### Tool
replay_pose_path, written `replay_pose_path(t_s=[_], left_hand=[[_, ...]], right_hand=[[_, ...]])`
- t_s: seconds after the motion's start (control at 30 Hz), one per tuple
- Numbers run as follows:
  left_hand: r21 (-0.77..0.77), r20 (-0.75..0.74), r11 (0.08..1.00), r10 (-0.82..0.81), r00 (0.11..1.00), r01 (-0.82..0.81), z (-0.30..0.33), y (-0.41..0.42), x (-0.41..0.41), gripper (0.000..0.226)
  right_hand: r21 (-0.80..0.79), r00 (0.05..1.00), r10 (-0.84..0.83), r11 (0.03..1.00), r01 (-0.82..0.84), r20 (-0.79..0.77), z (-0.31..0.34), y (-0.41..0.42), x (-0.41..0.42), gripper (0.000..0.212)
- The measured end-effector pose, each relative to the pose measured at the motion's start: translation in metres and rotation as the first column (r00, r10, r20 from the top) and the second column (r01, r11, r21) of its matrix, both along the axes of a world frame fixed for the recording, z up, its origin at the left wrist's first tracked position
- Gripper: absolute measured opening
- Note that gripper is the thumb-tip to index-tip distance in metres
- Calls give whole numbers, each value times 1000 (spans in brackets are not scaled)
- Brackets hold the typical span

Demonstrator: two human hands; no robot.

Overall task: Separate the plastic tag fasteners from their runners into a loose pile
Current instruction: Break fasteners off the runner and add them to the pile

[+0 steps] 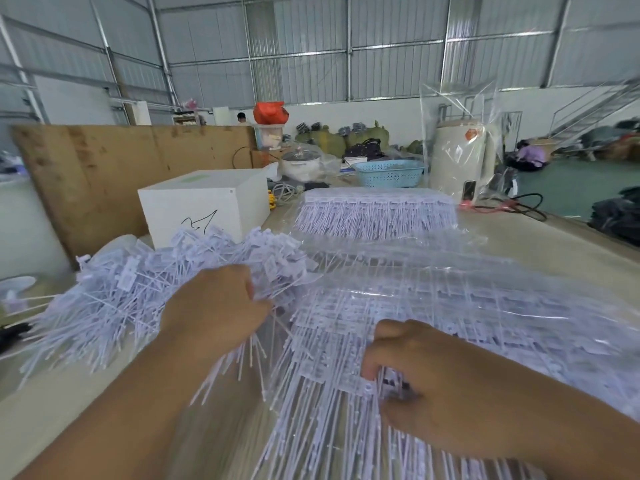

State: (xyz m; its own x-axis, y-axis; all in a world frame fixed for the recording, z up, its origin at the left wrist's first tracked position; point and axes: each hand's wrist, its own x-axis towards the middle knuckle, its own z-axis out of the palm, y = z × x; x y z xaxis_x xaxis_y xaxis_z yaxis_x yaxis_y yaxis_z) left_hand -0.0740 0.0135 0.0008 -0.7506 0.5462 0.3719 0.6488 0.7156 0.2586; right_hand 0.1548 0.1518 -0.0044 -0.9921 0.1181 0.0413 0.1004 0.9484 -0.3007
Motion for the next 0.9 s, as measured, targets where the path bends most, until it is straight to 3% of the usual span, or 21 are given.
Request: replay_pose_path(t_s=[0.1,0.3,0.43,0.63,0.7,0.8,0.87,0.9], left_hand=[[-158,111,987,2,994,15,-7,-2,-1,28],[40,86,999,8,996,-12,-21,18,-7,20],[98,118,993,-77,990,65,-24,23,-9,11],[107,-27,993,-57,998,59,-25,22,-11,20],[112,-69,993,-32,997,39,-26,23,-11,20],[163,-90,984,-58,994,72,-25,23,-6,20],[182,-114,978,-86,990,106,-22,21,0,5],[178,-146,976,-100,984,126,-21,20,3,11]], right_hand=[[9,1000,-2,1000,2,-10,-1,-1,0,23],[55,1000,-11,998,11,-7,0,-5,0,19],[65,1000,-14,998,13,16,4,-5,0,17],[16,998,-46,999,45,50,12,-8,2,13],[-31,998,-43,999,44,38,13,-10,2,28],[-77,998,-61,995,58,-36,11,-11,0,42],[-107,990,-113,989,104,-81,8,-9,-2,40],[-112,984,-142,985,130,-109,6,-7,-3,35]])
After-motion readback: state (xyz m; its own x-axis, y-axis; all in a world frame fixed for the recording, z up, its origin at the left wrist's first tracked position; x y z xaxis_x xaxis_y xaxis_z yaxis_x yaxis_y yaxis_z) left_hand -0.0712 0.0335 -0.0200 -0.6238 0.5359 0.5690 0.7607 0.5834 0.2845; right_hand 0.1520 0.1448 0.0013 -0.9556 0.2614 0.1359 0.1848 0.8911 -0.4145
